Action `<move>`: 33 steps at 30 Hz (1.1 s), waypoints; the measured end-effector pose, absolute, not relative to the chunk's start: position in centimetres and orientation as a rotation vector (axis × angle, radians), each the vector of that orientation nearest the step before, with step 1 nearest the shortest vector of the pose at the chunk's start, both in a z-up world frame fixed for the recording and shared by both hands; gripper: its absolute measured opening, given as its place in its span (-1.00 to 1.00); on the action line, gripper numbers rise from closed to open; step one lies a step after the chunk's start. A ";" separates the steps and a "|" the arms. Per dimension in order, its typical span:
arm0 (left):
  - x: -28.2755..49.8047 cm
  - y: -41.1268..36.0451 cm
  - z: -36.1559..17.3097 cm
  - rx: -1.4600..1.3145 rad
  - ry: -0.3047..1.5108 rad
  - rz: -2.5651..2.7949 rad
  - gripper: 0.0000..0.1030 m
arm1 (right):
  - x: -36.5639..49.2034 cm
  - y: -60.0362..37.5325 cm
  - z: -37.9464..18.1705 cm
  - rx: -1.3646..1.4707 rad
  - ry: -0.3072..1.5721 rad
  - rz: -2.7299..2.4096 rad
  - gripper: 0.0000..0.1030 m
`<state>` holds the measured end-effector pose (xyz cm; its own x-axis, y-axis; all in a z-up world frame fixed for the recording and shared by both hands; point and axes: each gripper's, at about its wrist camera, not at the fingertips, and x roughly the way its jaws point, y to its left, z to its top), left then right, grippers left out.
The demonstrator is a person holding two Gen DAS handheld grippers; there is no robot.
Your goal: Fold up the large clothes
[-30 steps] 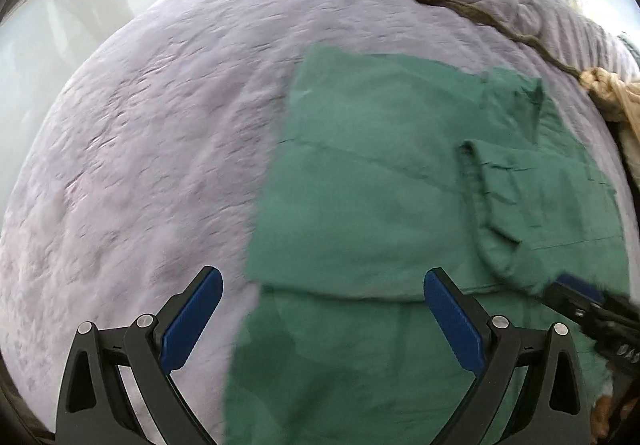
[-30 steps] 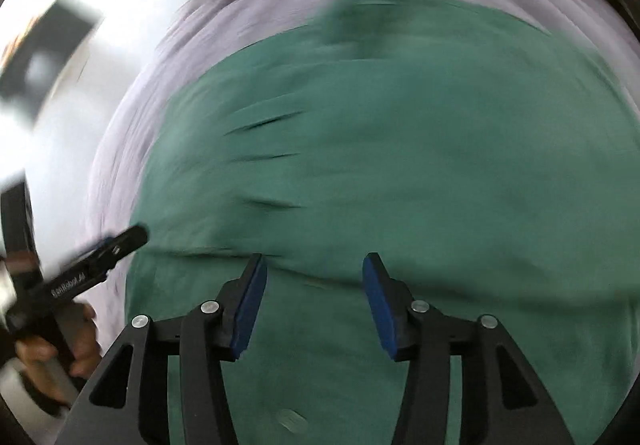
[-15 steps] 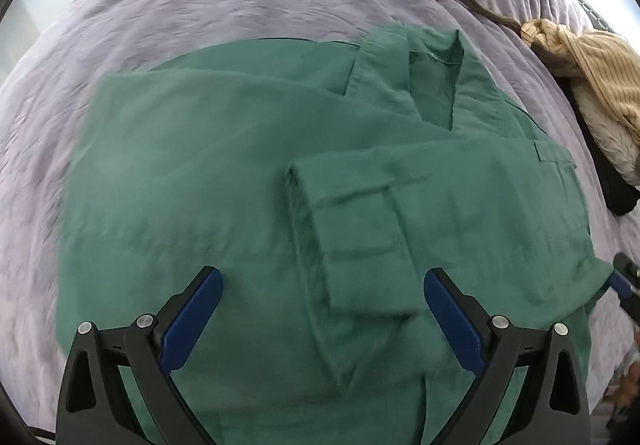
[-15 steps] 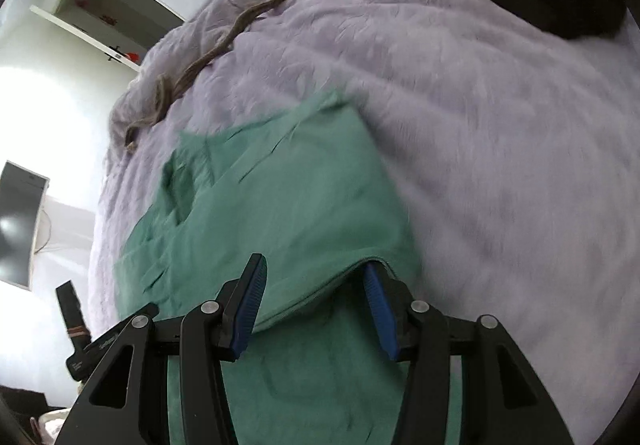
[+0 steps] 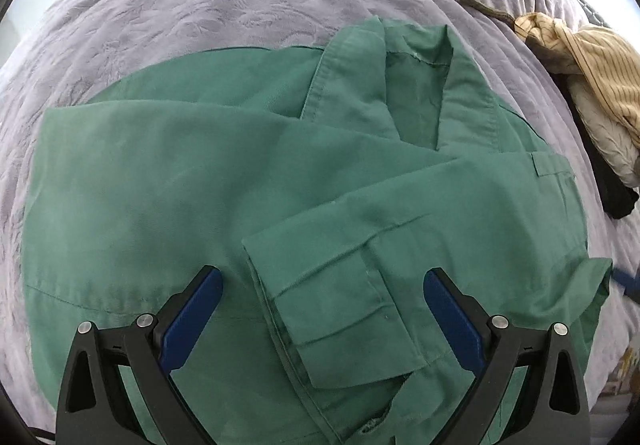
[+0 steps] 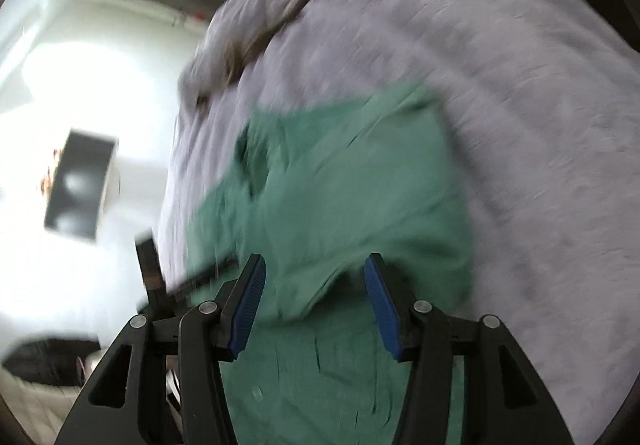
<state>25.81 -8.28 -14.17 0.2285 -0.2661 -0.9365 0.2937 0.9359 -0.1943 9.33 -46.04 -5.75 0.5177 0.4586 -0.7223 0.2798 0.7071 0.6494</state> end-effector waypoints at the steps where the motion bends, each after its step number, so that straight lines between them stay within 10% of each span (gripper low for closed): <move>1: 25.8 -8.4 -14.2 0.027 1.288 -0.388 0.96 | 9.4 -46.2 -6.0 0.823 1.053 0.116 0.09; 7: 26.8 -8.7 -14.0 -0.048 1.318 -0.426 -0.56 | 8.7 -45.9 -7.2 0.826 1.065 0.064 0.09; 21: 30.6 -7.4 -13.7 -0.035 1.270 -0.452 -0.56 | 15.8 -50.3 -12.9 0.835 1.105 -0.039 0.08; 22: 30.6 -7.5 -13.7 -0.033 1.268 -0.449 -0.56 | 16.5 -50.3 -13.9 0.871 1.120 -0.040 0.01; 24: 30.6 -7.5 -13.7 -0.033 1.271 -0.447 -0.56 | 17.2 -49.9 -14.2 0.873 1.141 -0.062 -0.92; 33: 31.0 -8.2 -14.1 0.020 1.261 -0.434 -0.55 | 17.6 -51.5 -12.6 0.540 1.177 -0.269 -0.97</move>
